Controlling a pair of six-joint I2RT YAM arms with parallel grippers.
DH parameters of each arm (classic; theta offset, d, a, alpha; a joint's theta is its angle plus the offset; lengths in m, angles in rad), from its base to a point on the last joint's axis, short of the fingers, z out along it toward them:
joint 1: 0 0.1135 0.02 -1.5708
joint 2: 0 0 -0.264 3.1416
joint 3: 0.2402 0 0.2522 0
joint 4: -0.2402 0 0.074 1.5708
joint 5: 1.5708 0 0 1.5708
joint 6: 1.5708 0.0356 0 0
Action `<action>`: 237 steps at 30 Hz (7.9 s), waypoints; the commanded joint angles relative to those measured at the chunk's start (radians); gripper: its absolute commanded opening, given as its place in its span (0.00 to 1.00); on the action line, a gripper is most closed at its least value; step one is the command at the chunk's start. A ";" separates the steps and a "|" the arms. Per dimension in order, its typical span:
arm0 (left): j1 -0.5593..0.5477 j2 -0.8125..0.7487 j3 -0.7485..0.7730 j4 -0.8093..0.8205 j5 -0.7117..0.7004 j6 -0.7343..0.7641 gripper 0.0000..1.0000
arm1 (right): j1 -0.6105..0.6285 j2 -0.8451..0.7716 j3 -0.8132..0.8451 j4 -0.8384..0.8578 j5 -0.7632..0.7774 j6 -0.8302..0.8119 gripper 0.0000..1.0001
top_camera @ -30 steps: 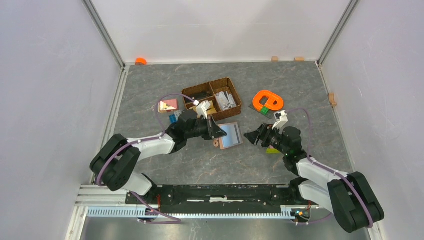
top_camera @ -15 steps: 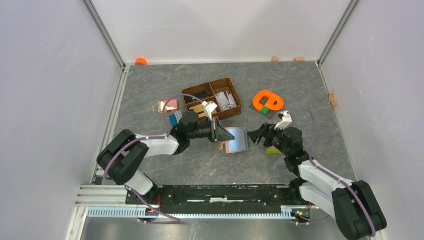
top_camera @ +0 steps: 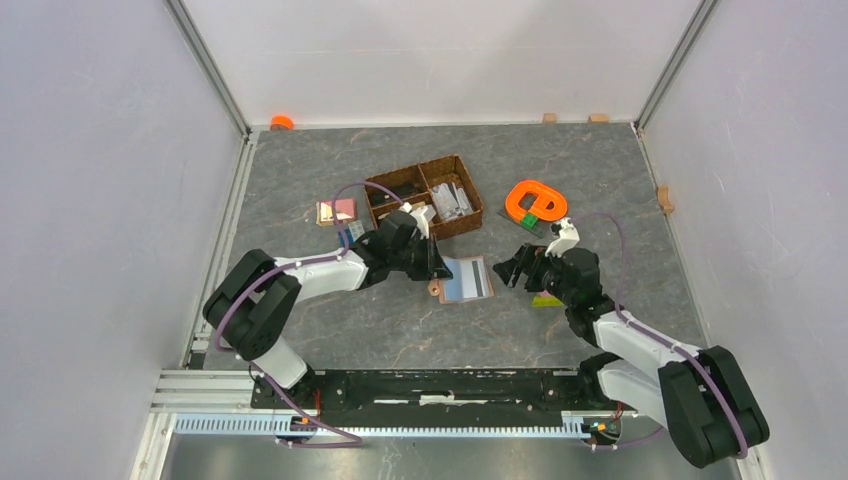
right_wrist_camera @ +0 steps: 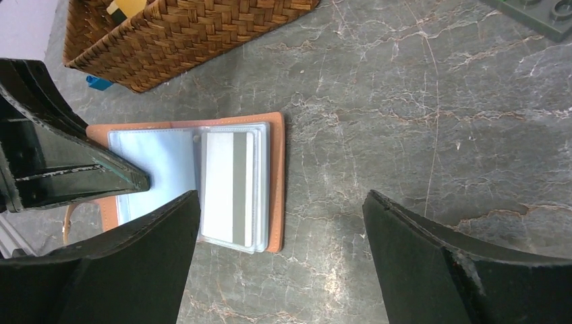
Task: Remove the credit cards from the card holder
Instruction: Remove the credit card from the card holder.
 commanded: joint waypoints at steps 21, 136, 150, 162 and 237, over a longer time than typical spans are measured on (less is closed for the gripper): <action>0.003 0.094 0.067 -0.108 0.014 0.048 0.42 | 0.160 0.288 0.236 -0.198 0.063 -0.152 0.82; 0.026 -0.238 -0.327 0.867 0.263 -0.222 0.30 | -0.008 -0.045 -0.136 0.721 -0.416 0.304 0.00; 0.026 -0.200 -0.291 0.795 0.269 -0.215 0.29 | 0.081 0.020 -0.108 0.815 -0.461 0.328 0.00; 0.026 -0.205 -0.281 0.731 0.248 -0.196 0.41 | 0.087 0.028 -0.104 0.824 -0.461 0.329 0.00; 0.027 -0.269 -0.281 0.660 0.228 -0.148 0.02 | 0.142 0.171 -0.029 0.695 -0.474 0.228 0.10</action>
